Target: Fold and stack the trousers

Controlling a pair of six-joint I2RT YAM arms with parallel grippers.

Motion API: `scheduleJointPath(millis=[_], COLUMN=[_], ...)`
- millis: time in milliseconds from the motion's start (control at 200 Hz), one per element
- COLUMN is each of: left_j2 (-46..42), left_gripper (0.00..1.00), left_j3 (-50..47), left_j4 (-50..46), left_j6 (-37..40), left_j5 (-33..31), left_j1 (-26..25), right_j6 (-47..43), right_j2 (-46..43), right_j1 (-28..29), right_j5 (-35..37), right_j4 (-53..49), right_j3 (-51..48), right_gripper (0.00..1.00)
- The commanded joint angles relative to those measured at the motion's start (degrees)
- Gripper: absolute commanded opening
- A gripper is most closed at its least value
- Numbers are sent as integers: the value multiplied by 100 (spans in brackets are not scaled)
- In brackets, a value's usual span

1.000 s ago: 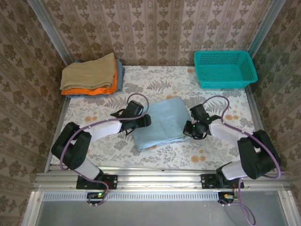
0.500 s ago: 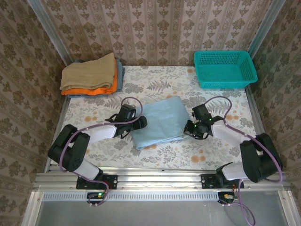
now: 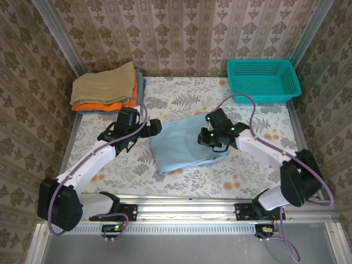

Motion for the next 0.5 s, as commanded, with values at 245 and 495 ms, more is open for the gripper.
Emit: scheduleJointPath(millis=[245,495], left_j2=[-321,-340], left_gripper=[100,93], left_j3=[-605,-1847], left_j4=[-350,3255], left_j6=[-480,-1724], left_j5=[-643,-519], left_j1=[877,2423], right_j6=[-291,-414], right_j2=[1415,1029], right_j1=[17,28], right_j5=[-364,-440], right_j4=[-16,-98], right_j3=[285,334], right_gripper=[12,19])
